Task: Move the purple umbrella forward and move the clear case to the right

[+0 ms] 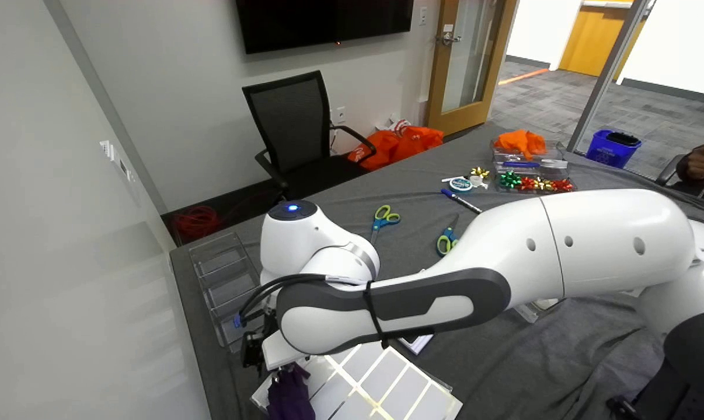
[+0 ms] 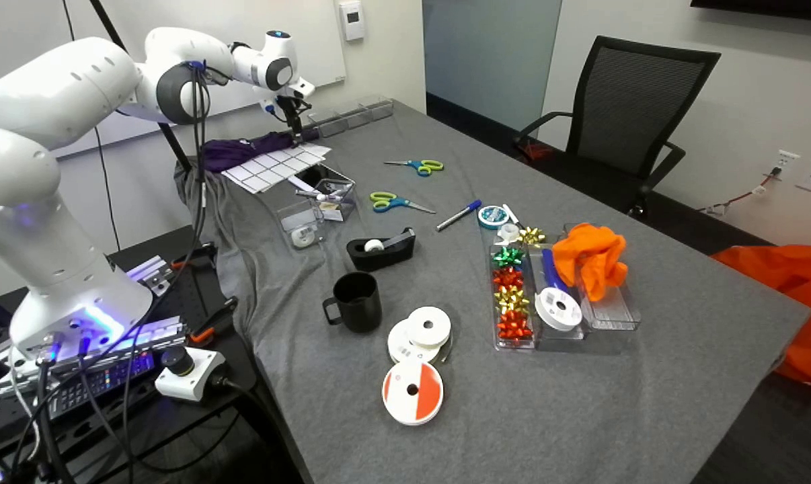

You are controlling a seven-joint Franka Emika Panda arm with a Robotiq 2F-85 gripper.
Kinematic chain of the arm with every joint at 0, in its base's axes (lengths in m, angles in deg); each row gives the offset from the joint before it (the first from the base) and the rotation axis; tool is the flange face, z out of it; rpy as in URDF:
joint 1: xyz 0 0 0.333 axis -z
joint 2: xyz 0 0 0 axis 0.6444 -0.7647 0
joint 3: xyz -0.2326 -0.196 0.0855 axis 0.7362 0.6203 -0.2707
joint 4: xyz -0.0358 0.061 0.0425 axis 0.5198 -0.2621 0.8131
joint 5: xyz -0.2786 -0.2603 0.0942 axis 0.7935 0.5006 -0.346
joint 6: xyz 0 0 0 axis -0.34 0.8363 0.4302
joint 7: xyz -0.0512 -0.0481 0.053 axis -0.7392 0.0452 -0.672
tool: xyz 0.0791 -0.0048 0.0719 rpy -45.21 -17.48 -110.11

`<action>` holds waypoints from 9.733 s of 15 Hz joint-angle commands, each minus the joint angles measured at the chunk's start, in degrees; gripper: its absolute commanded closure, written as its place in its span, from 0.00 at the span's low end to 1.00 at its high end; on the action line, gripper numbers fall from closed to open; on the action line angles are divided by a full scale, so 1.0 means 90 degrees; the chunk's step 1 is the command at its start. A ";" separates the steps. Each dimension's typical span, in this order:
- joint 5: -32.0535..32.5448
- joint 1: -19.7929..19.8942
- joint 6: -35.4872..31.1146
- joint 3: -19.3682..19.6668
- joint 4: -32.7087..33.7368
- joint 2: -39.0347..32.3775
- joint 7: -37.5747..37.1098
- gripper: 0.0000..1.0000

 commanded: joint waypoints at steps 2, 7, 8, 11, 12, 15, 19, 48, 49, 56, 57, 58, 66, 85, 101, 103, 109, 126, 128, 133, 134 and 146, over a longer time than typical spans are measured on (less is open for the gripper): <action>-0.0114 0.0025 -0.0363 -0.0216 -0.0018 -0.0200 0.0268 0.00; -0.0081 0.0023 -0.0624 -0.0218 0.0032 -0.0432 0.0244 0.34; -0.0086 0.0031 -0.0608 -0.0221 0.0031 -0.0403 0.0232 0.40; -0.0085 0.0047 -0.0604 -0.0211 0.0035 -0.0377 0.0194 0.63; -0.0082 0.0053 -0.0616 -0.0203 0.0038 -0.0371 0.0183 0.69; -0.0074 0.0054 -0.0705 -0.0192 0.0009 -0.0336 0.0173 0.90; -0.0038 0.0037 -0.0775 -0.0147 -0.0147 -0.0132 0.0121 0.95; -0.0253 0.1861 0.0592 0.0027 -0.3745 0.3302 0.1945 0.95; -0.0276 0.1927 0.0560 0.0047 -0.3806 0.3338 0.1971 0.95; -0.0247 0.1995 0.0140 0.0285 -0.3390 0.2868 0.0582 0.95; -0.0243 0.1980 0.0036 0.0320 -0.3361 0.2803 0.0260 0.95; -0.0209 0.1972 0.0019 0.0350 -0.3295 0.2717 -0.0017 0.95; 0.0010 0.2165 0.0461 0.0502 -0.2450 0.2268 -0.1092 0.95; 0.0327 0.2099 -0.1003 0.0638 -0.3187 0.2501 -0.2082 0.50; 0.0507 0.1794 -0.0808 0.0211 -0.4817 0.3781 -0.0426 0.00; 0.0623 0.1663 -0.0897 0.0249 -0.4804 0.3829 -0.0447 0.00; 0.1068 0.1538 -0.0613 0.0188 -0.3822 0.3336 0.0455 0.00; 0.0920 0.1380 0.0175 0.0037 -0.1141 0.1417 0.0733 0.00; 0.0906 0.1395 -0.0021 -0.0063 -0.0745 0.1002 0.0871 0.00; 0.0564 0.1321 -0.0482 -0.0188 -0.0043 0.0233 0.1291 0.00; 0.0439 0.1305 -0.0696 -0.0246 0.0143 0.0071 0.1297 0.00; 0.0239 0.0998 -0.1884 -0.0480 0.0576 -0.0535 0.1135 0.00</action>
